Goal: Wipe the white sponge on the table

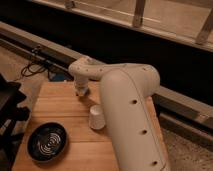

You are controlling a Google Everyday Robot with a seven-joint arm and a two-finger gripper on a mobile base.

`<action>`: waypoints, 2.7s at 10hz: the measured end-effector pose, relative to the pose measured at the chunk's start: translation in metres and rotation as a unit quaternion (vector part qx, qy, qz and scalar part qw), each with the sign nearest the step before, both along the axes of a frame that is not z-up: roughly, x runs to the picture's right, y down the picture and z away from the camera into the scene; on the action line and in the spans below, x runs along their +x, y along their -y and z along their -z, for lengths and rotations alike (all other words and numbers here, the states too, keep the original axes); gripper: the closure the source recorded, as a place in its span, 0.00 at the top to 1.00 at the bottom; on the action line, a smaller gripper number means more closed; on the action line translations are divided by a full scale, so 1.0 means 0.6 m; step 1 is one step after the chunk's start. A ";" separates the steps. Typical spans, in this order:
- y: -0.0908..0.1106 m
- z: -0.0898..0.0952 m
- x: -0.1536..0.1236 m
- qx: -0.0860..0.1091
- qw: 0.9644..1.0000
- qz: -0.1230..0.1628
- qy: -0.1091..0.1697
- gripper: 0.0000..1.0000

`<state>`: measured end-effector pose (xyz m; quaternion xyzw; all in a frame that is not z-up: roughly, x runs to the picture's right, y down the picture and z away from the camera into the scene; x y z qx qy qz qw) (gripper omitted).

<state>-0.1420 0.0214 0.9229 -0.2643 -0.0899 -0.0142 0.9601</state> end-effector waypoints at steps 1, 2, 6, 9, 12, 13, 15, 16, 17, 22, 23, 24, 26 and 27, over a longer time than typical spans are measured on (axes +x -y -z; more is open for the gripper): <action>0.000 0.004 0.027 -0.011 1.000 -0.008 -0.015 0.00; -0.001 0.006 0.048 -0.018 0.999 -0.014 -0.029 0.00; 0.014 0.003 0.170 -0.031 0.993 -0.051 -0.106 0.00; 0.035 -0.016 0.200 -0.026 0.992 -0.059 -0.107 0.00; 0.041 -0.033 0.149 -0.024 0.996 -0.056 -0.066 0.00; 0.038 -0.034 0.122 -0.026 0.997 -0.053 -0.051 0.00; 0.022 -0.028 0.031 -0.034 0.998 -0.045 -0.004 0.00; 0.009 -0.021 -0.004 -0.040 0.998 -0.044 0.018 0.00; -0.012 -0.009 -0.029 -0.047 0.997 -0.044 0.039 0.00; -0.054 0.051 -0.049 -0.071 0.996 -0.048 0.033 0.00; -0.051 0.059 -0.026 -0.071 0.996 -0.047 0.018 0.00; -0.042 0.063 0.012 -0.069 0.997 -0.045 -0.001 0.00; -0.025 0.059 0.068 -0.063 0.997 -0.041 -0.023 0.00; -0.013 0.050 0.089 -0.058 0.997 -0.040 -0.029 0.00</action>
